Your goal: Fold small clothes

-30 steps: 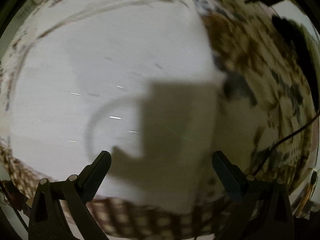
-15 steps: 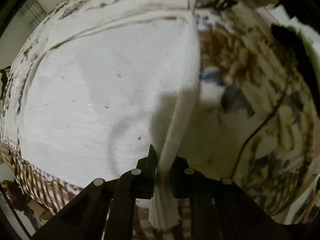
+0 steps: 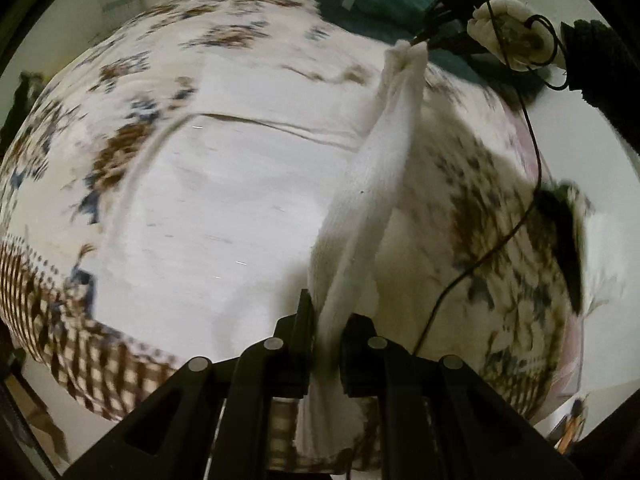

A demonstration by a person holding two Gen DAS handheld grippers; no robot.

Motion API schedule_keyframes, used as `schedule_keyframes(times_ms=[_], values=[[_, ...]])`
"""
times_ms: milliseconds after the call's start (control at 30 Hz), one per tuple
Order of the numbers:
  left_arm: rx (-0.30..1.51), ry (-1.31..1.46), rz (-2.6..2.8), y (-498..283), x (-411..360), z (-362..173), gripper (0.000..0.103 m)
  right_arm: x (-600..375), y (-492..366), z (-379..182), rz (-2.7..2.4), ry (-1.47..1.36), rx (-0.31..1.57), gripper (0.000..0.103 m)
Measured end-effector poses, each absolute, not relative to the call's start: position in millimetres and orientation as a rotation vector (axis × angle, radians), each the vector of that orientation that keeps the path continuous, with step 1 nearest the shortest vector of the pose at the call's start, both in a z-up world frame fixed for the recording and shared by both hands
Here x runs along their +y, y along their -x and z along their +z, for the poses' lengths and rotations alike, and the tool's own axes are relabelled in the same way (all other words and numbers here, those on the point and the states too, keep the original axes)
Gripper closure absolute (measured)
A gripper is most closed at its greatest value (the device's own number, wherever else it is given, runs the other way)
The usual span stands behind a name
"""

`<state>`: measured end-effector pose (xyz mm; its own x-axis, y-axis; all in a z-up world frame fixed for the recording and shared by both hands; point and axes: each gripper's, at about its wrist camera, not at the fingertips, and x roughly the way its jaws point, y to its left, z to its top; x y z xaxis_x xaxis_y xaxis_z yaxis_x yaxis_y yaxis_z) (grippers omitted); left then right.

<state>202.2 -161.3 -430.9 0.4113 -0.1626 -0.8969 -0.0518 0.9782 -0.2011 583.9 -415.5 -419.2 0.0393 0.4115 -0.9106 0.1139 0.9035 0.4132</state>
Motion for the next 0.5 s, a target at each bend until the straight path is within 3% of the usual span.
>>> schedule_keyframes(times_ms=[267, 500], values=[[1.165, 0.435, -0.007, -204.2, -29.8, -448.0, 0.095, -175.0, -629.6, -415.4, 0.241, -0.102, 1.552, 0.094], [1.223, 0.634, 0.06, -208.0, 64.6, -509.2, 0.095, -19.3, -644.4, -487.2, 0.175, 0.148, 1.6, 0.095]])
